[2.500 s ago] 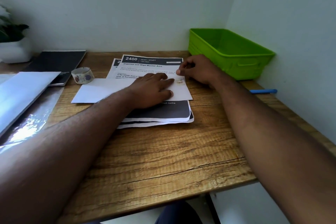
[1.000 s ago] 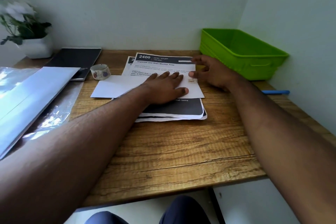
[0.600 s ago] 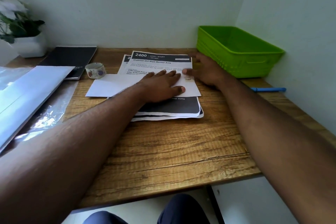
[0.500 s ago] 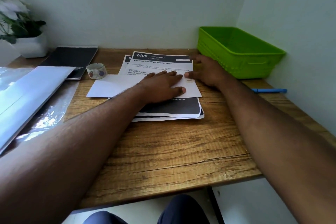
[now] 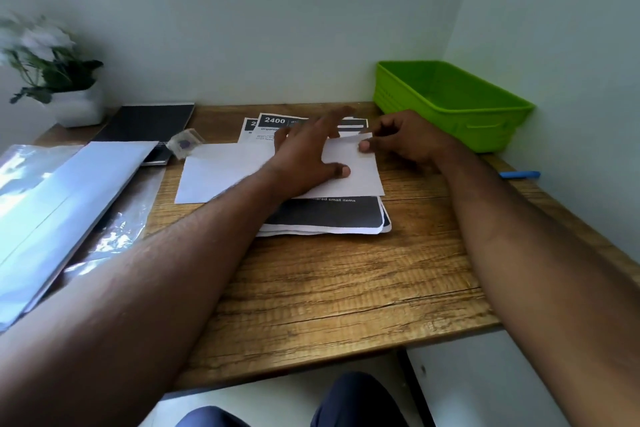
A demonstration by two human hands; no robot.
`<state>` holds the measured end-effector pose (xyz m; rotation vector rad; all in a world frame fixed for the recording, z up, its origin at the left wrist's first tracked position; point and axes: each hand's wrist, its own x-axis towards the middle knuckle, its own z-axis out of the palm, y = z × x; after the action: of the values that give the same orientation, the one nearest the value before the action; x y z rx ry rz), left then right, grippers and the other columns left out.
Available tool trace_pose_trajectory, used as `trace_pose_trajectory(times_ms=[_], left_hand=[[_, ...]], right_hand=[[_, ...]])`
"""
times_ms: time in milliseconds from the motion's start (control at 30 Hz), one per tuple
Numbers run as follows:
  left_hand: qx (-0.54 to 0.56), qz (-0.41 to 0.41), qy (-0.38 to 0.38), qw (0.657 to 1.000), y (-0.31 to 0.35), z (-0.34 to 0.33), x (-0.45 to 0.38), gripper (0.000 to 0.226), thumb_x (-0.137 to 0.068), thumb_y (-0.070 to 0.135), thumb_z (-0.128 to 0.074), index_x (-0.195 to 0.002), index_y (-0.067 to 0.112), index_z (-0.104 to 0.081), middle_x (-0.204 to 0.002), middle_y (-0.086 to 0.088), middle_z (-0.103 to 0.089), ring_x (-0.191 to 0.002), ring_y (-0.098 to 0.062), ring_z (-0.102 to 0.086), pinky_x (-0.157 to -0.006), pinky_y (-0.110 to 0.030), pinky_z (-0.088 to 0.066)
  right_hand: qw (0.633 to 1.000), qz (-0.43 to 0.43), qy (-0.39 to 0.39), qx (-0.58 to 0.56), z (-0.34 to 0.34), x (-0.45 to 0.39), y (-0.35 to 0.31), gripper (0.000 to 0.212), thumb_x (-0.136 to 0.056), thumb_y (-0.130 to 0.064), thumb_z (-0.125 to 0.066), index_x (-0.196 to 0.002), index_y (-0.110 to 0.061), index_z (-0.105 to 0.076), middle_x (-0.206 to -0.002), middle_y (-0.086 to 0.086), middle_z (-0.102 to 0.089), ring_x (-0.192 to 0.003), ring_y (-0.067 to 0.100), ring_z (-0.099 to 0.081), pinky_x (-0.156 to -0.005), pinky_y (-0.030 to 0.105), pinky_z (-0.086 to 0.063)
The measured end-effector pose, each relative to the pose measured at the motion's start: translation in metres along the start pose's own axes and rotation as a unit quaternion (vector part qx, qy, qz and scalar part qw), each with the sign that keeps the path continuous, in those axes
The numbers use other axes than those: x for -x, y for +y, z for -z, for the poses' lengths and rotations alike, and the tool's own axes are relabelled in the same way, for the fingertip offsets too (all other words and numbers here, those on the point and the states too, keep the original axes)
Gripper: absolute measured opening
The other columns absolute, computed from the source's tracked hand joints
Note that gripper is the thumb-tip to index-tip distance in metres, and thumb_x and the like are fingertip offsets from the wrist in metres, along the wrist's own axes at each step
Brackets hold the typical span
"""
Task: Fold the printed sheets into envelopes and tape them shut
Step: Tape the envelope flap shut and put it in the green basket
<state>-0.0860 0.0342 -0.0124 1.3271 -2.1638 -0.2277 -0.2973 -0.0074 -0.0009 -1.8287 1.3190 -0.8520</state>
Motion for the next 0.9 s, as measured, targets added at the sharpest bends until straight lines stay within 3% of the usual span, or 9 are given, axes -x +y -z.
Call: trace_pose_trajectory(times_ms=[133,267,333,400,467,567,667,800,900], left_hand=[[-0.019,-0.013,0.119,0.993,0.004,0.011,0.002,0.072,-0.082,0.037,-0.068,-0.144,0.039,-0.033,-0.124,0.007,-0.056,-0.123,-0.02,-0.048,-0.109,-0.044,-0.023],[-0.108,0.011,0.152,0.982,0.002,0.026,0.002,0.049,-0.09,0.043,-0.057,-0.138,0.035,-0.047,-0.131,0.003,-0.057,-0.123,-0.022,-0.05,-0.105,-0.042,-0.023],[-0.092,0.012,0.155,0.984,0.004,0.033,0.001,0.042,-0.091,0.039,-0.058,-0.133,0.034,-0.054,-0.125,0.004,-0.059,-0.119,-0.02,-0.052,-0.1,-0.038,-0.023],[-0.025,0.017,0.165,0.986,0.012,0.041,-0.002,0.034,-0.091,0.032,-0.061,-0.125,0.032,-0.062,-0.116,0.004,-0.064,-0.113,-0.02,-0.056,-0.1,-0.034,-0.028],[0.06,0.029,0.196,0.978,0.023,0.05,-0.01,0.028,-0.087,0.025,-0.065,-0.114,0.029,-0.07,-0.11,0.003,-0.068,-0.108,-0.021,-0.061,-0.103,-0.041,-0.038],[0.151,0.031,0.249,0.956,0.046,0.069,-0.027,0.023,-0.082,0.019,-0.071,-0.104,0.024,-0.074,-0.104,0.004,-0.072,-0.095,-0.017,-0.064,-0.092,-0.035,-0.049],[0.237,0.045,0.277,0.93,0.071,0.087,-0.051,0.013,-0.078,0.015,-0.076,-0.087,0.024,-0.074,-0.082,0.015,-0.069,-0.078,-0.01,-0.061,-0.077,-0.027,-0.05],[0.315,0.067,0.297,0.899,0.096,0.092,-0.092,0.012,-0.077,0.011,-0.076,-0.078,0.021,-0.069,-0.072,0.01,-0.064,-0.071,-0.013,-0.061,-0.07,-0.03,-0.052],[0.47,0.08,0.264,0.839,0.113,0.086,-0.125,0.013,-0.08,0.004,-0.074,-0.081,0.014,-0.066,-0.078,-0.002,-0.067,-0.071,-0.018,-0.064,-0.074,-0.039,-0.058]], right_hand=[[0.995,0.033,0.016,-0.097,0.008,0.005,-0.02,0.018,-0.075,-0.008,-0.076,-0.072,-0.013,-0.059,-0.065,-0.001,-0.067,-0.066,0.011,-0.063,-0.071,0.032,-0.053],[0.974,0.095,0.115,-0.172,0.013,0.012,-0.04,0.022,-0.072,-0.004,-0.077,-0.074,-0.016,-0.059,-0.06,-0.001,-0.068,-0.06,0.013,-0.064,-0.061,0.028,-0.055],[0.964,0.105,0.155,-0.187,0.013,0.018,-0.046,0.02,-0.073,-0.003,-0.078,-0.075,-0.015,-0.061,-0.061,-0.003,-0.069,-0.062,0.011,-0.065,-0.062,0.026,-0.055],[0.956,0.113,0.188,-0.196,0.016,0.026,-0.049,0.017,-0.075,-0.004,-0.076,-0.076,-0.015,-0.064,-0.064,-0.007,-0.07,-0.065,0.008,-0.065,-0.063,0.023,-0.054],[0.94,0.121,0.245,-0.205,0.023,0.03,-0.052,0.013,-0.078,-0.008,-0.074,-0.077,-0.018,-0.066,-0.067,-0.009,-0.071,-0.068,0.006,-0.064,-0.064,0.023,-0.051],[0.9,0.137,0.34,-0.235,0.044,0.035,-0.057,0.008,-0.086,-0.014,-0.067,-0.092,-0.019,-0.065,-0.079,-0.011,-0.069,-0.072,-0.001,-0.06,-0.068,0.022,-0.047],[0.904,0.112,0.318,-0.264,0.056,0.037,-0.064,0.022,-0.097,-0.031,-0.051,-0.119,-0.03,-0.052,-0.106,-0.01,-0.061,-0.091,0.002,-0.056,-0.071,0.025,-0.046],[0.862,0.109,0.291,-0.401,0.083,0.027,-0.079,0.031,-0.098,-0.048,-0.037,-0.122,-0.031,-0.047,-0.112,0.002,-0.066,-0.102,0.019,-0.058,-0.077,0.037,-0.044],[0.87,0.106,0.283,-0.39,0.107,0.014,-0.089,0.021,-0.097,-0.029,-0.048,-0.119,-0.03,-0.049,-0.108,0.001,-0.067,-0.102,0.02,-0.059,-0.076,0.035,-0.045]])
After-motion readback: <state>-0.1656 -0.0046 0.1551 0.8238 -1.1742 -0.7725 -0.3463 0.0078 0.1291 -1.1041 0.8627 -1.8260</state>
